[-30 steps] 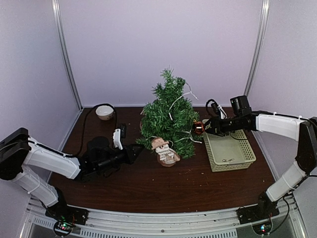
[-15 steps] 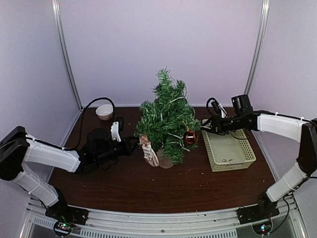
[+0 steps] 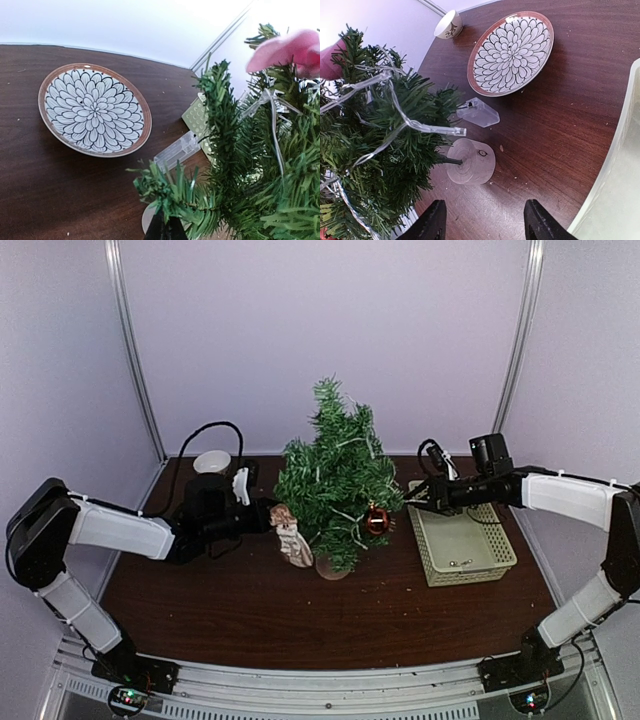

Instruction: Decorate the small christmas tree

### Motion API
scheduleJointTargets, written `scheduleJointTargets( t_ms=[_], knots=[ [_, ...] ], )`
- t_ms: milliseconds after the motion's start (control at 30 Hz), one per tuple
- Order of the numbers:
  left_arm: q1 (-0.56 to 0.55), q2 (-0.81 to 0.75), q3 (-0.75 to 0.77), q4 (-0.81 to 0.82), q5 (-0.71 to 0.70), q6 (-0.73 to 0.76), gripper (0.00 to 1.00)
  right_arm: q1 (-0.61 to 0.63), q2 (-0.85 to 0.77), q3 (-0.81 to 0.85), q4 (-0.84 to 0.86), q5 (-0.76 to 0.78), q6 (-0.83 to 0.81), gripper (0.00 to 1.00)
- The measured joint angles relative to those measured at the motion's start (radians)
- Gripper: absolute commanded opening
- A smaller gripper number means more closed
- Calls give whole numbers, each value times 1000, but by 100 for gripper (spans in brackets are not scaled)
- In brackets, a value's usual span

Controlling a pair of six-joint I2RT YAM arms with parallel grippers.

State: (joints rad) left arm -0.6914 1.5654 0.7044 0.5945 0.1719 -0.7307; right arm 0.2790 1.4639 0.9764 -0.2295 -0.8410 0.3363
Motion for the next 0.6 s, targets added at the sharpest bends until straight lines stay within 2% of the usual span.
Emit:
scheduleJointTargets(
  t_ms=[433, 600],
  knots=[
    [127, 176, 183, -43, 290, 26, 0, 2, -72, -60, 34, -39, 0, 57],
    [147, 257, 299, -99, 389, 58, 0, 2, -86, -63, 38, -42, 0, 57]
  ],
)
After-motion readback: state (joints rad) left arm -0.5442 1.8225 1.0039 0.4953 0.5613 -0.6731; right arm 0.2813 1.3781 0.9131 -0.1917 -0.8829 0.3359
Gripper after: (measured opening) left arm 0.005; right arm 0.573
